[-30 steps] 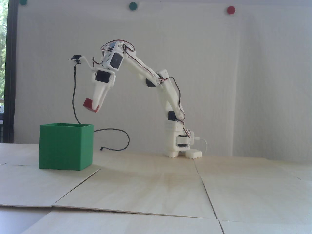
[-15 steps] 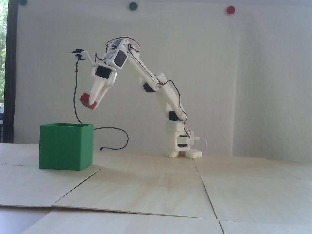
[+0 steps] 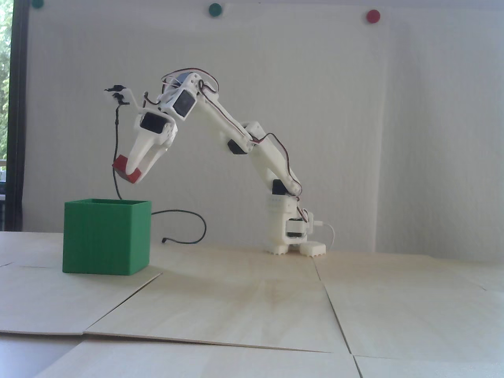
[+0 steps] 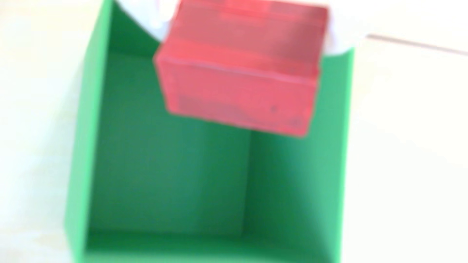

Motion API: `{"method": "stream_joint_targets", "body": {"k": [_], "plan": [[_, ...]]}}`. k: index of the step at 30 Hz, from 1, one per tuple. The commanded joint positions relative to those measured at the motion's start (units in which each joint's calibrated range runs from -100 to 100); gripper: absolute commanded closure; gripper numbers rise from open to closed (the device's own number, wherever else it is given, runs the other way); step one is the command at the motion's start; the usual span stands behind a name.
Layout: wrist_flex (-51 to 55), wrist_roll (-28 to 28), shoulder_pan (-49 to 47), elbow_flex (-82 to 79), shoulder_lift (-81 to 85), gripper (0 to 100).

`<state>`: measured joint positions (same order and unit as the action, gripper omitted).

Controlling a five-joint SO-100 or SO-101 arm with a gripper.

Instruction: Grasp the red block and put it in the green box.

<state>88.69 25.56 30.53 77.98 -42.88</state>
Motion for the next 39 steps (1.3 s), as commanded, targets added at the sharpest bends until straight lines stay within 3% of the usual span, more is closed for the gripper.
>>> {"method": "stream_joint_targets", "body": {"k": [1, 3, 8, 10, 12, 14, 22, 26, 28, 35, 39], "plan": [[-1.75, -0.05, 1.6, 4.19, 1.55, 98], [-1.5, 0.0, 1.6, 4.19, 1.7, 94], [-1.42, 0.0, 1.6, 4.19, 2.26, 73], [-1.42, 0.0, 1.68, 4.19, 2.26, 78], [-1.5, 0.0, 2.08, 4.19, 2.34, 92], [-1.42, 0.0, 2.08, 4.1, 2.34, 99], [-0.57, 0.05, 2.08, 3.92, 2.49, 98], [10.98, 1.51, 0.63, 3.74, 5.49, 98], [10.56, 1.77, -0.25, 2.06, 9.52, 98], [10.47, 9.94, -4.27, -16.75, 28.23, 98], [10.47, 4.89, -8.38, -35.39, 40.0, 98]]}}
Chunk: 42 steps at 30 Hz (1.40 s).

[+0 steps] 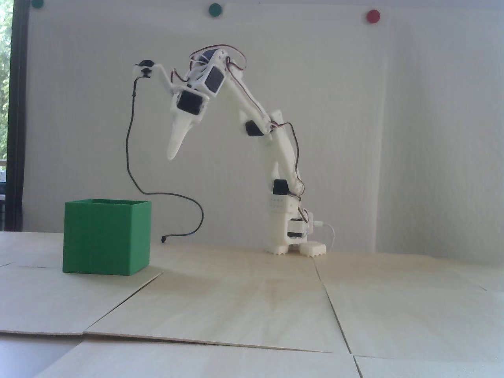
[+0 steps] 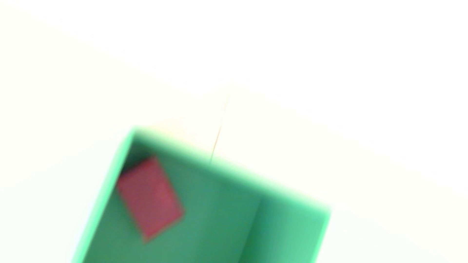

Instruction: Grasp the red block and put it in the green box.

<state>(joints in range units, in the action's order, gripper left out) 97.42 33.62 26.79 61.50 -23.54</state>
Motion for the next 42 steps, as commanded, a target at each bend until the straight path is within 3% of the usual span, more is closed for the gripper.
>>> {"method": "stream_joint_targets", "body": {"k": [1, 6, 8, 14, 18, 21, 32, 36, 42], "plan": [[1.74, -5.1, -6.0, -24.15, 23.18, 98], [0.05, -16.34, -13.32, -52.36, 34.55, 98], [-7.2, -23.47, -17.9, -69.31, 43.08, 98], [-22.88, -30.61, -21.52, -92.74, 59.42, 98], [-32.92, -31.8, -23.45, -105.87, 68.74, 98], [-38.31, -25.19, -24.57, -112.52, 74.35, 98], [-39.16, 13.8, -28.52, -127.43, 90.37, 98], [-39.33, 20.25, -28.52, -135.42, 97.24, 98], [-40.59, 20.57, -28.6, -156.36, 114.77, 98]]}}
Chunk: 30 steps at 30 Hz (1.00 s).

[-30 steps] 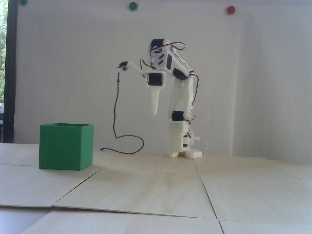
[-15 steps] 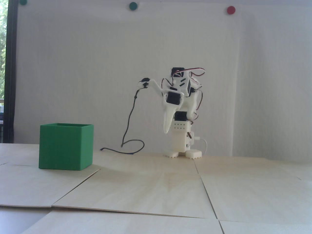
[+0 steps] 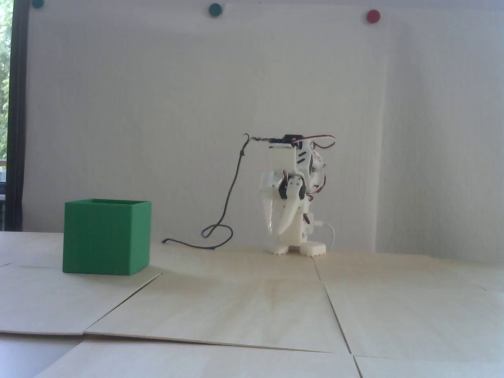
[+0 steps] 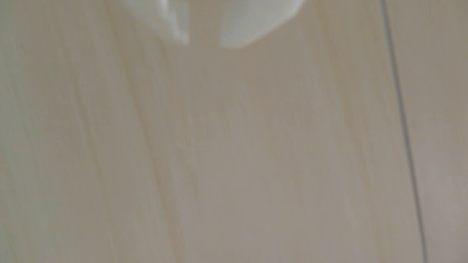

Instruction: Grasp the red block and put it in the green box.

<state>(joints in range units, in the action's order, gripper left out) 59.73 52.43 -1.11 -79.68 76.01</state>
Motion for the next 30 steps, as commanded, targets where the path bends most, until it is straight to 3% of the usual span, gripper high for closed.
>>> {"method": "stream_joint_targets", "body": {"k": [1, 14, 30], "plan": [[-3.07, 1.71, -0.62, -18.37, 18.31, 98], [17.42, 1.82, -1.43, -17.04, 22.97, 98], [17.16, 1.71, -1.02, -17.04, 22.97, 98]]}}
